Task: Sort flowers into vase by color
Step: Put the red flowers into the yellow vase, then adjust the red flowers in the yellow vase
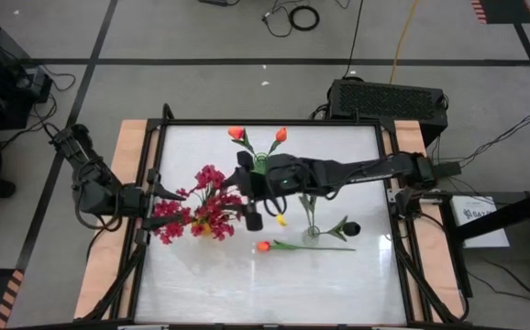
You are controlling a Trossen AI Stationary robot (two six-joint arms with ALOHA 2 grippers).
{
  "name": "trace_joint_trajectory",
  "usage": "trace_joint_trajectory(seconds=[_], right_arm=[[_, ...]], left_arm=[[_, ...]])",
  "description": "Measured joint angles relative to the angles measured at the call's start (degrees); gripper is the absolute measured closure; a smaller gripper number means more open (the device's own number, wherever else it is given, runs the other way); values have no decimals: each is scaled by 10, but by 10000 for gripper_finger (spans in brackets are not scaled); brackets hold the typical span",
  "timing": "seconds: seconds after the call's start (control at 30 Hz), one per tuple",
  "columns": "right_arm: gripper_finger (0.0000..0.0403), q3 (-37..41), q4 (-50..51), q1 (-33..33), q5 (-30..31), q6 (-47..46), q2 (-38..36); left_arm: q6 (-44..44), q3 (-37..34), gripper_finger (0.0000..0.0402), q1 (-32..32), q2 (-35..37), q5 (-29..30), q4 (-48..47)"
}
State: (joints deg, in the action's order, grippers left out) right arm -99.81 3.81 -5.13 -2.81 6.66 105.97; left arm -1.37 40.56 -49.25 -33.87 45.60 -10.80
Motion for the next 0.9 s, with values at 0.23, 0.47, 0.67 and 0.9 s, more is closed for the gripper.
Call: trace_joint_trajectory(seconds=[0.23, 0.47, 0.67, 0.9], right_arm=[[141, 0, 60, -4, 1, 0, -70], [140, 0, 134, -31, 36, 10, -169], [140, 0, 251, -68, 59, 1, -235], [140, 0, 361, -98, 63, -38, -268]], left_arm=[[7, 0, 171, -4, 0, 82, 18], [81, 6, 172, -3, -8, 124, 76], [108, 85, 172, 3, -27, 95, 14], [28, 152, 172, 74, -73, 100, -134]])
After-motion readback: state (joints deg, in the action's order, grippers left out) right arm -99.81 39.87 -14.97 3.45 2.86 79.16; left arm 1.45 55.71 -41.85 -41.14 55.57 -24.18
